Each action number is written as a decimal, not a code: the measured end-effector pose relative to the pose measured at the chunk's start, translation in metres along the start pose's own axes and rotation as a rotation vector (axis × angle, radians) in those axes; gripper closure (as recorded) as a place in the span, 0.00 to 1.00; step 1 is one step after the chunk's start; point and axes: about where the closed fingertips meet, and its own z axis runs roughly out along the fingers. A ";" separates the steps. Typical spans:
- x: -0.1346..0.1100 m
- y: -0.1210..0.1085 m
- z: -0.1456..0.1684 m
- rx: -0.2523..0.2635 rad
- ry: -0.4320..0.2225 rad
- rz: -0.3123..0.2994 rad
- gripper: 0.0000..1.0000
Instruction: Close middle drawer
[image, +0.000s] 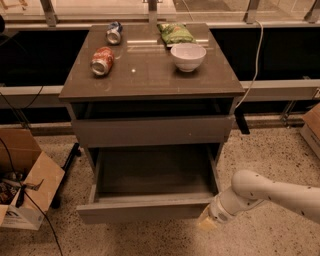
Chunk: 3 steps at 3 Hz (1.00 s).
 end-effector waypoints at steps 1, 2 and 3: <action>-0.036 -0.026 0.008 0.081 -0.080 -0.047 1.00; -0.050 -0.035 0.013 0.102 -0.106 -0.070 1.00; -0.098 -0.080 0.025 0.145 -0.162 -0.116 1.00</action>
Offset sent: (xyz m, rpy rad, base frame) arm 0.1864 0.0798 0.0091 0.1361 -0.4247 -0.0295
